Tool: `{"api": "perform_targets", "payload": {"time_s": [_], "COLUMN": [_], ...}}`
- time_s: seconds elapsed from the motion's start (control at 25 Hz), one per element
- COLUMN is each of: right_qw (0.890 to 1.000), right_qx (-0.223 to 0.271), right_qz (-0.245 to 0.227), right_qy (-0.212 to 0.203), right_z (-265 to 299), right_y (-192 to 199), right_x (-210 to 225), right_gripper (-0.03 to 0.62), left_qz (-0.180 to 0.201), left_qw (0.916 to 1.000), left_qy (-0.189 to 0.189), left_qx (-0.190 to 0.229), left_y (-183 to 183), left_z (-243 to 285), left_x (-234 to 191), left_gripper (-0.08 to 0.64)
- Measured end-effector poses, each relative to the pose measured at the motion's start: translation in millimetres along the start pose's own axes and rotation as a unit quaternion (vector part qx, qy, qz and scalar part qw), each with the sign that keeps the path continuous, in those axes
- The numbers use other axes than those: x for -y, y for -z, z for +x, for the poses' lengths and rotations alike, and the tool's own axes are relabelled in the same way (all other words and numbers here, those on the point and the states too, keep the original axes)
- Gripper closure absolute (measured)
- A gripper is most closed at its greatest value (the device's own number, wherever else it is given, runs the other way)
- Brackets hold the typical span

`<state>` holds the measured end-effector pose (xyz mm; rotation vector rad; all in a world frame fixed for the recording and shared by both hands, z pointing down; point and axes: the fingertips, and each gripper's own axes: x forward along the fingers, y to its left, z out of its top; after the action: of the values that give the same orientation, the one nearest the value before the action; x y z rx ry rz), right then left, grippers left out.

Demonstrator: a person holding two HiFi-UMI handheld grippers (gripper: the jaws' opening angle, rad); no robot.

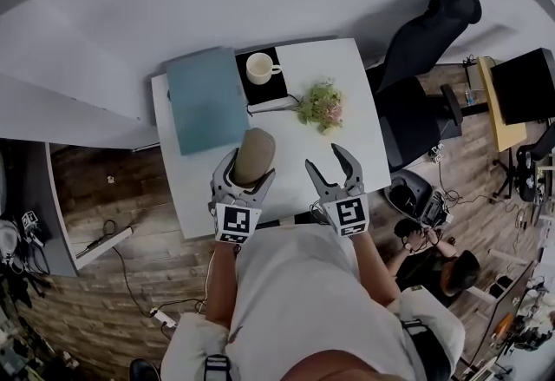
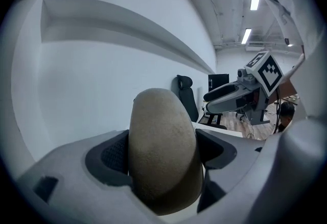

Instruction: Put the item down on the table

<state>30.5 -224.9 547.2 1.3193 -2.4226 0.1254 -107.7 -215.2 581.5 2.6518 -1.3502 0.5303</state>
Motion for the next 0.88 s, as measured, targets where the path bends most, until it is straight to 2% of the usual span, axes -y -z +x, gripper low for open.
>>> {"api": "perform_targets", "payload": {"time_s": [0.4,0.88], "right_qw": [0.999,0.994], "right_qx": [-0.041,-0.096], "right_qz": [0.000,-0.005], "right_qy": [-0.031,-0.060], "right_z": [15,27], "right_y": [38,90], "right_x": [1,-4], "right_gripper": [0.318,0.318], "left_qz": [0.007,0.022], "left_qw": [0.9981,0.9894], "left_qy": [0.029,0.074], "left_qx": [-0.054,-0.123], "left_y": [40,93], "left_z": [28,67], "left_x": [13,32], "left_gripper": [0.161,0.160]}}
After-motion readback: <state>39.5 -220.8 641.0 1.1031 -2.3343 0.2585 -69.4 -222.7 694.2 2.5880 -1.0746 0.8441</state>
